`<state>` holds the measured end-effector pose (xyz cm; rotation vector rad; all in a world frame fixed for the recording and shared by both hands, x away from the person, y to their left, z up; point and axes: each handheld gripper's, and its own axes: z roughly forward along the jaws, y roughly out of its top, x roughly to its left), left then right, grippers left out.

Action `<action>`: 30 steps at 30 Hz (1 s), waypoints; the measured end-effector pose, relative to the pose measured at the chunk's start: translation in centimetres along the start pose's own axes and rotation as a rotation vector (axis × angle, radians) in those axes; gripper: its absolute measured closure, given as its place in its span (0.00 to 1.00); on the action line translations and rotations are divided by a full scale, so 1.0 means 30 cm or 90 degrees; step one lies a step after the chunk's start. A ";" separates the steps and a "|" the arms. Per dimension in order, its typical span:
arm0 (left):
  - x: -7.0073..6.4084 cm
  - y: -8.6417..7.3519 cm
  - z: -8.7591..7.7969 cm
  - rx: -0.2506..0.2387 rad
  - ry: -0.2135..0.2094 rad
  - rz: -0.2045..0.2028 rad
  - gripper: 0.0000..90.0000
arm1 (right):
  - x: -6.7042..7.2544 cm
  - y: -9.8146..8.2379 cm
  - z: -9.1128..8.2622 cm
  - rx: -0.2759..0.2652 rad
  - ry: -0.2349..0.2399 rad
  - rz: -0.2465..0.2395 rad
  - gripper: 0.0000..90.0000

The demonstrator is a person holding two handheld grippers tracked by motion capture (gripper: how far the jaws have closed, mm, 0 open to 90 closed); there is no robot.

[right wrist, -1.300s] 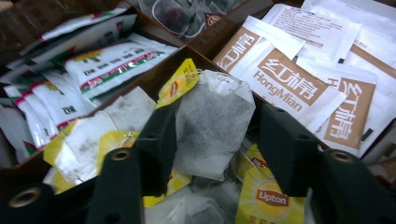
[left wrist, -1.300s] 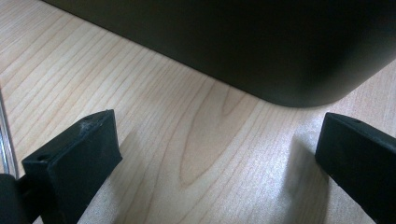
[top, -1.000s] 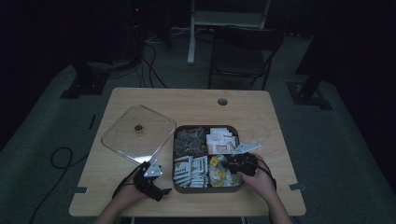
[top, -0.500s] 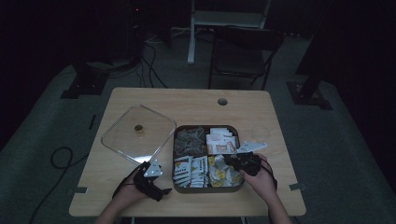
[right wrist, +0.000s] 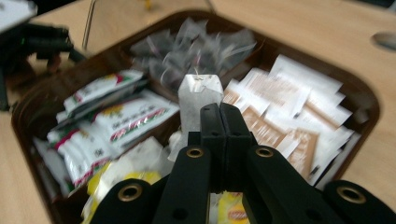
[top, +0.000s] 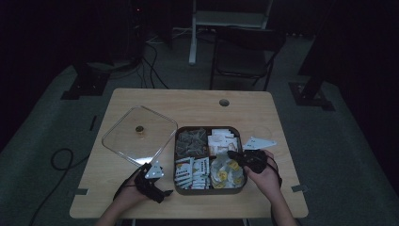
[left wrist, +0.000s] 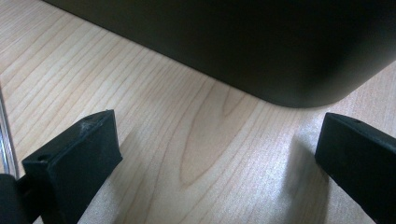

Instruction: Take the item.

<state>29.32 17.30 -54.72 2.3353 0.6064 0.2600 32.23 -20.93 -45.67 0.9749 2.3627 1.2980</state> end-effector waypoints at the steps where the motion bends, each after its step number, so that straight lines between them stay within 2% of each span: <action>1: 0.000 0.000 0.000 0.000 0.001 0.000 0.00 | -0.003 0.006 -0.004 0.001 0.001 -0.002 1.00; 4: 0.000 0.000 0.000 0.000 0.000 -0.001 0.00 | -0.013 0.016 -0.018 -0.013 0.000 0.004 1.00; 10: 0.000 0.000 0.000 0.000 0.000 -0.001 0.00 | -0.050 0.039 -0.057 -0.042 -0.026 0.010 1.00; 15: 0.000 0.000 0.000 0.001 0.000 0.001 0.00 | -0.094 0.054 -0.089 -0.076 -0.042 0.034 1.00; 20: -0.001 0.000 0.000 -0.001 0.000 -0.001 0.00 | -0.134 0.057 -0.118 -0.116 -0.076 0.048 1.00; 28: 0.000 0.000 0.000 -0.001 0.001 -0.001 0.00 | -0.217 0.042 -0.159 -0.142 -0.123 0.078 1.00; 30: 0.000 0.000 0.000 0.000 0.000 0.000 0.00 | -0.236 0.032 -0.169 -0.150 -0.146 0.087 1.00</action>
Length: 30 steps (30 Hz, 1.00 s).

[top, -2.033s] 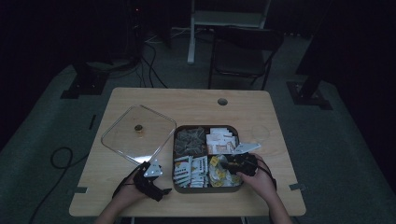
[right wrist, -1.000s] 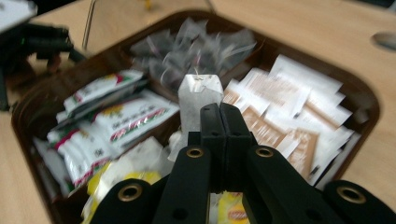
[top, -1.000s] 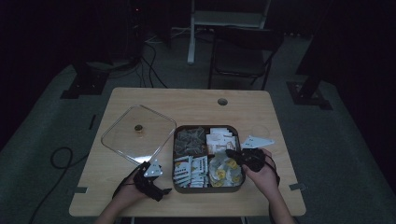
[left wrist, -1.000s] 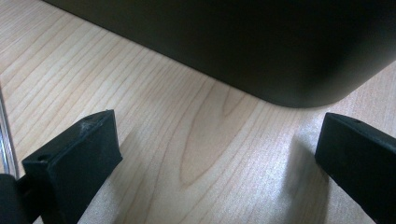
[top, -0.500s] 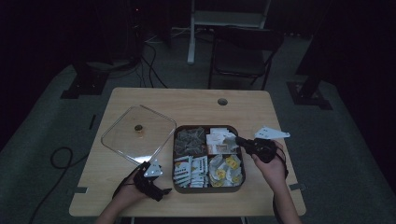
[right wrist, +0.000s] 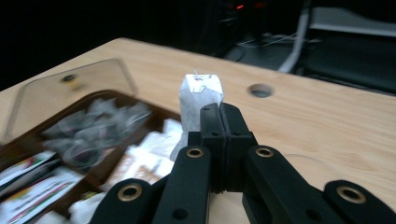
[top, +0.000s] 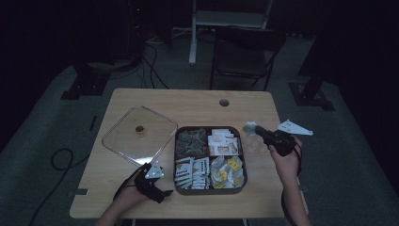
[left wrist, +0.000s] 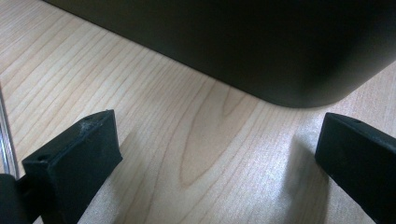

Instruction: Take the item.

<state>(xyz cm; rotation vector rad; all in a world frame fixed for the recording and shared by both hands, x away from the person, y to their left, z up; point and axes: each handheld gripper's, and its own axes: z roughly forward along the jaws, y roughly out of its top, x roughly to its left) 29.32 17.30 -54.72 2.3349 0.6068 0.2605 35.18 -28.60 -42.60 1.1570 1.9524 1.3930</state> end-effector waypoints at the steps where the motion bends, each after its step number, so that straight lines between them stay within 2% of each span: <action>1: 0.000 0.000 0.000 0.000 0.000 0.000 0.00 | -0.012 -0.003 -0.003 0.000 -0.006 0.005 1.00; 6: 0.000 0.000 0.000 0.001 0.000 0.000 0.00 | -0.069 -0.024 -0.010 0.001 -0.044 0.022 1.00; 14: 0.000 0.000 0.000 0.001 0.000 -0.001 0.00 | -0.137 -0.065 -0.003 0.022 -0.075 0.051 1.00; 22: -0.001 0.000 0.000 0.000 0.000 -0.001 0.00 | -0.174 -0.101 0.024 0.048 -0.088 0.061 1.00; 25: 0.000 0.000 0.000 0.000 0.000 -0.001 0.00 | -0.180 -0.109 0.029 0.054 -0.084 0.068 0.99; 30: -0.001 0.000 0.000 0.000 -0.001 -0.001 0.00 | -0.179 -0.110 0.030 0.053 -0.079 0.071 0.93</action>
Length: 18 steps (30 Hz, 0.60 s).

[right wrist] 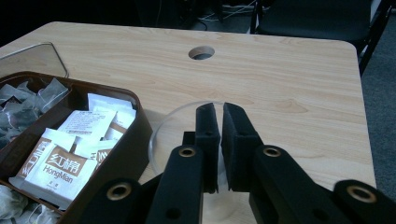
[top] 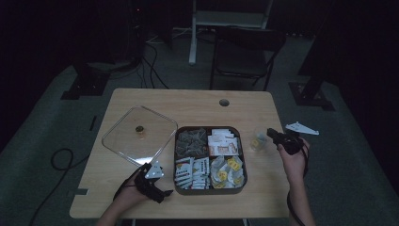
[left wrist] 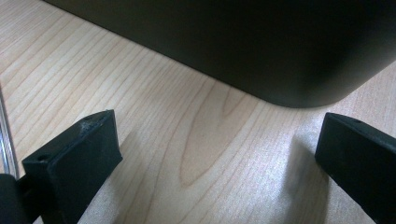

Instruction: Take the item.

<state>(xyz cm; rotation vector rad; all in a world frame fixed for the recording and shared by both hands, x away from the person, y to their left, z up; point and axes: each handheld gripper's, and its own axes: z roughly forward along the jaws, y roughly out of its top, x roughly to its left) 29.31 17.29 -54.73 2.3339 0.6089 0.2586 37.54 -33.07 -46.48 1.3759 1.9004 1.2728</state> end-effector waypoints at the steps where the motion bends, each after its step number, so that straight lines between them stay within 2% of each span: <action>1: 0.000 0.000 0.000 0.000 0.000 0.000 0.00 | 0.000 0.000 -0.001 -0.003 0.002 0.004 0.91; 8: 0.000 0.000 0.000 0.001 0.000 0.001 0.00 | 0.011 0.005 -0.021 -0.023 0.000 0.009 0.75; 10: 0.000 0.000 0.000 0.001 0.000 0.001 0.00 | 0.012 0.006 -0.023 -0.024 0.000 0.006 0.73; 14: 0.000 0.000 0.000 0.001 0.000 0.001 0.00 | 0.016 0.010 -0.045 -0.037 0.025 0.019 0.62; 17: 0.000 0.000 0.000 0.001 0.000 0.002 0.00 | 0.024 0.011 -0.054 -0.043 0.030 0.018 0.56; 18: 0.000 0.000 0.000 0.001 0.000 0.001 0.00 | 0.027 0.011 -0.058 -0.051 0.043 0.020 0.54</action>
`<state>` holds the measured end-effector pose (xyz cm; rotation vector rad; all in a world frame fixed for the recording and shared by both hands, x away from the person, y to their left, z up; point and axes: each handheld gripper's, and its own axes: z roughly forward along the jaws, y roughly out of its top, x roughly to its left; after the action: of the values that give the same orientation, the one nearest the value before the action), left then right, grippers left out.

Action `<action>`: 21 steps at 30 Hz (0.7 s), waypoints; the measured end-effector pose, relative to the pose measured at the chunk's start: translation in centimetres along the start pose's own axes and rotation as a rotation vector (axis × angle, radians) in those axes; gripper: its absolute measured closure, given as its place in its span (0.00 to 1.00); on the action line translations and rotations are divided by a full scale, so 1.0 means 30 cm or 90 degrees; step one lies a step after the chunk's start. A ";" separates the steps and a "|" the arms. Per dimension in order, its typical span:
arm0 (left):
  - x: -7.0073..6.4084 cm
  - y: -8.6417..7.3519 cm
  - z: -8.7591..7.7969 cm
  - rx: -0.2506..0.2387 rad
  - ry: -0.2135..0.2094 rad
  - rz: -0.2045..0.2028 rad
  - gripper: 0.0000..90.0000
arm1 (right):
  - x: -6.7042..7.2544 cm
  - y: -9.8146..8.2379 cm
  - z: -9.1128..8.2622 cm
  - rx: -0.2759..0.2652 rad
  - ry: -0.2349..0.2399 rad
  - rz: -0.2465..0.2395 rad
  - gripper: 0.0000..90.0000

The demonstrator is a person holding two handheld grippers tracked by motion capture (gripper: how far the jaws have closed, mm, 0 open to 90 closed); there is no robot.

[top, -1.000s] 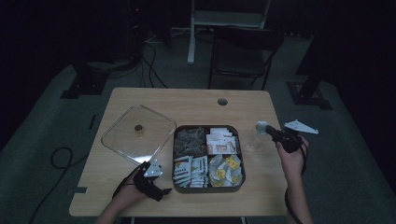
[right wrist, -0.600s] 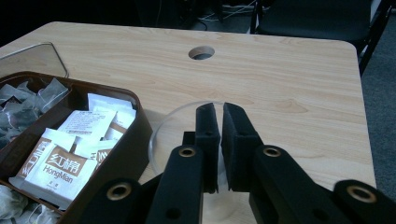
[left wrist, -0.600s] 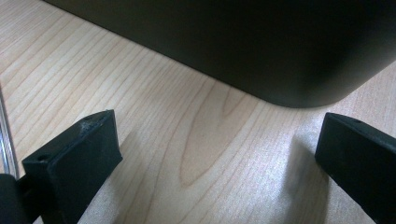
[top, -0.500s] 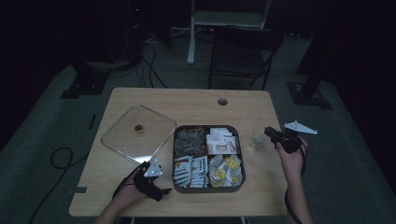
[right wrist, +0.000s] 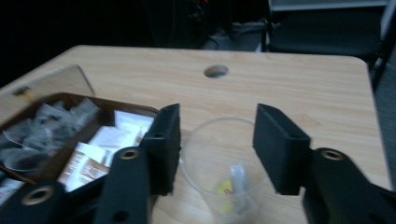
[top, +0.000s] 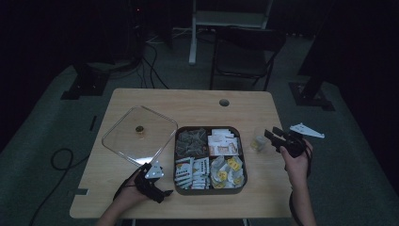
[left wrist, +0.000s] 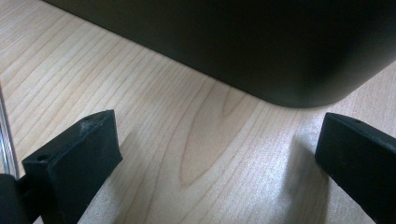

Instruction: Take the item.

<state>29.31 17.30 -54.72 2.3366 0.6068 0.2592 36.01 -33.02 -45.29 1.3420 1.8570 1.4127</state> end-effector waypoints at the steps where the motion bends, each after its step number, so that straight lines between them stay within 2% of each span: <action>1: 0.000 0.000 0.000 0.000 0.000 -0.001 0.00 | 0.003 0.000 -0.002 -0.002 0.010 -0.001 0.52; 4: 0.000 0.000 0.000 0.000 0.000 -0.001 0.00 | 0.017 -0.003 -0.010 -0.013 0.031 -0.011 0.47; 9: 0.000 0.000 0.000 0.000 0.000 -0.001 0.00 | 0.038 -0.018 -0.020 -0.030 0.049 -0.024 0.36; 12: 0.000 0.000 0.000 0.000 0.000 0.000 0.00 | 0.047 -0.029 -0.029 -0.040 0.060 -0.031 0.34; 18: 0.000 0.000 0.000 0.000 0.000 0.000 0.00 | 0.059 -0.052 -0.043 -0.048 0.108 -0.040 0.27; 21: 0.000 0.000 0.000 0.000 0.000 0.000 0.00 | 0.065 -0.061 -0.045 -0.043 0.114 -0.046 0.24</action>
<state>29.31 17.30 -54.72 2.3359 0.6073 0.2591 33.32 -31.95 -46.05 1.1367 1.9296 1.5890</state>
